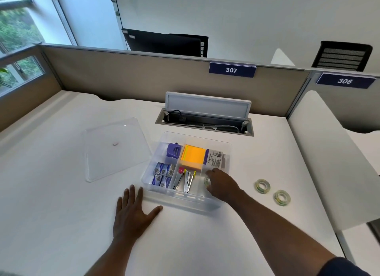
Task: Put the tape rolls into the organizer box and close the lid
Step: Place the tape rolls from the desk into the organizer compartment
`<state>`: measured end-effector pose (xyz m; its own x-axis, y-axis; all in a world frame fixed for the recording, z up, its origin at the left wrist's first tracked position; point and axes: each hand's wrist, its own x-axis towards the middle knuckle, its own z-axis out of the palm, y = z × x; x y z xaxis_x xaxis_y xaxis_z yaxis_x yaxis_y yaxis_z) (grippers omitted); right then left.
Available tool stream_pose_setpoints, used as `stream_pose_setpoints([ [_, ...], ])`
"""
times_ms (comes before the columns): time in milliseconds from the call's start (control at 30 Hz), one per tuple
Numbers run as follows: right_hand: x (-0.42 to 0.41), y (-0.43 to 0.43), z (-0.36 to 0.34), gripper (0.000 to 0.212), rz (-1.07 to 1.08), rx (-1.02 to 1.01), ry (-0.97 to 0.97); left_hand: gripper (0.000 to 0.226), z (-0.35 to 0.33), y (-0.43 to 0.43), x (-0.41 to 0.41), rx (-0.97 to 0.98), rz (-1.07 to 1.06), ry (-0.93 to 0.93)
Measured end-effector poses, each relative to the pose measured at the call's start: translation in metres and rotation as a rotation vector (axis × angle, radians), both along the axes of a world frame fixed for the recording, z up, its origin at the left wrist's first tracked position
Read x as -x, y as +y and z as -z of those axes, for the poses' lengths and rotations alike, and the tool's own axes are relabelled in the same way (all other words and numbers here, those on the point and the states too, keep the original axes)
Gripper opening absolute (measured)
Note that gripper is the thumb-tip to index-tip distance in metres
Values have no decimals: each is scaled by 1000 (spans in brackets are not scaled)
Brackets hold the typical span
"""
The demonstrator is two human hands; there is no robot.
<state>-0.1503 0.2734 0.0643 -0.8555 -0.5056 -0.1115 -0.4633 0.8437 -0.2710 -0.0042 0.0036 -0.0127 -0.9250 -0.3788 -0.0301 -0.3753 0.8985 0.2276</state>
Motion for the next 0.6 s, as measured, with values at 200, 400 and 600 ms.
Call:
stream_pose_setpoints([
  [200,0,-2,-2,39,65,65,-43,108,1,-1,0,-1,-4,-1],
  [400,13,18,-21,19,381,301,293,108,1,-2,0,-3,2,1],
  [600,18,74,-5,38,633,-15,72,108,0,-2,0,-5,6,5],
])
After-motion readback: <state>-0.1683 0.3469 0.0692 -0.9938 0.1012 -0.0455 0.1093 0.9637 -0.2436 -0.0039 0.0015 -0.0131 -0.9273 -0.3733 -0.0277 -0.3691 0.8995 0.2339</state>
